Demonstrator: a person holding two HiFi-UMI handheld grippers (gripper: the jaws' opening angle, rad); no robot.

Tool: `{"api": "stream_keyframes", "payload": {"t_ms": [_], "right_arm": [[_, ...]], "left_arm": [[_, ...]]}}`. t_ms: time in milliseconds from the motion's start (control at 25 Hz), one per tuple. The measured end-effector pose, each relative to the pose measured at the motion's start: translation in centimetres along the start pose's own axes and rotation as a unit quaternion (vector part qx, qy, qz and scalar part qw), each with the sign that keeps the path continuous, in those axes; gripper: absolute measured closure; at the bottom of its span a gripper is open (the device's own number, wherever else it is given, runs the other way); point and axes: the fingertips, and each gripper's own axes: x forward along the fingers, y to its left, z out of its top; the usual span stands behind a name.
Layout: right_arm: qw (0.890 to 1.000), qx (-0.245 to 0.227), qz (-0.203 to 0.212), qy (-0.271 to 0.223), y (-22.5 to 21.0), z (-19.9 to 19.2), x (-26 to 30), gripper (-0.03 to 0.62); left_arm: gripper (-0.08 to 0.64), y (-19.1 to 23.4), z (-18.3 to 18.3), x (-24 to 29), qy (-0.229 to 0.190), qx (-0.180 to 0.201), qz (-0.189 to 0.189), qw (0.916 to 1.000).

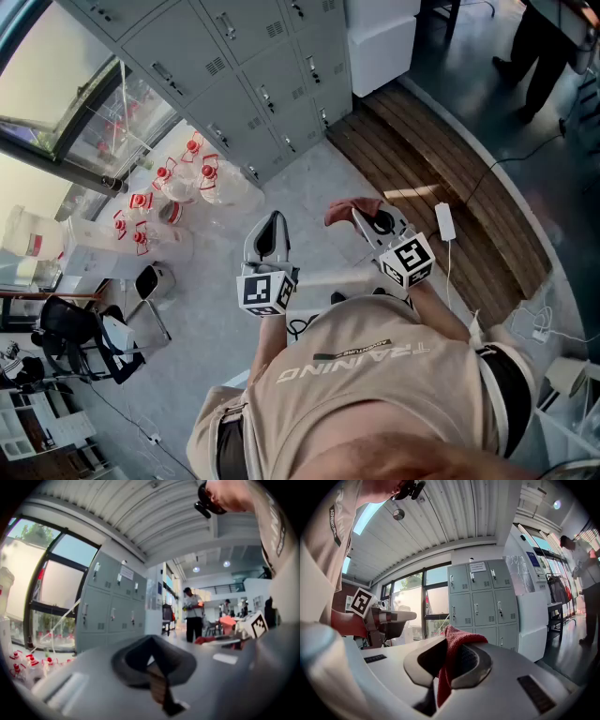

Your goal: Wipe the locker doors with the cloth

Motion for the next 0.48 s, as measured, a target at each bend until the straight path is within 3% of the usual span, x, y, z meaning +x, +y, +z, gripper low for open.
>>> {"api": "stream_keyframes", "payload": {"t_ms": [480], "right_arm": [[0.999,-0.008,-0.018,0.028,0.2,-1.1,5.7,0.565]], "left_arm": [[0.555,5.5,-3.0,2.9,0.014,-0.025,-0.024,0.9993]]}}
